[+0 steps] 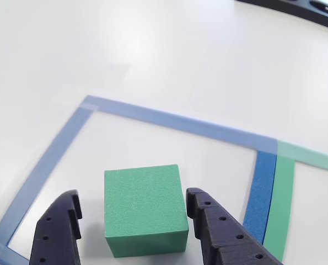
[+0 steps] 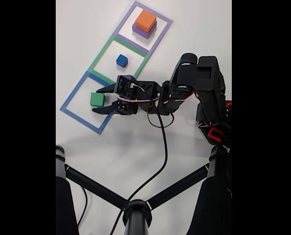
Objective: Tower of hanoi
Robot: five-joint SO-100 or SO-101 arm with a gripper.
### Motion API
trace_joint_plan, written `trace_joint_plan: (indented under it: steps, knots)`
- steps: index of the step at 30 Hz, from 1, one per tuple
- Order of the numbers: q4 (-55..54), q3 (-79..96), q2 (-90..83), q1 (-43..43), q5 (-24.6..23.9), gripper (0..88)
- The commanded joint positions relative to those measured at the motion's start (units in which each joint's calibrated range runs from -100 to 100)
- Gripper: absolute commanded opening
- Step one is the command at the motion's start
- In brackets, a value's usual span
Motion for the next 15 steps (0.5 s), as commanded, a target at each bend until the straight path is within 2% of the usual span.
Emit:
trace_joint_plan:
  steps: [1, 4, 10, 15]
  knots:
    - [-1.31, -1.25, -2.23, 0.48, 1.38, 22.7]
    - [0.96, -0.62, -5.99, 1.01, 1.38, 22.7]
    - [12.21, 3.11, -19.54, 2.61, 1.38, 21.3]
    - [22.97, 9.29, -34.20, 4.06, 1.38, 8.5]
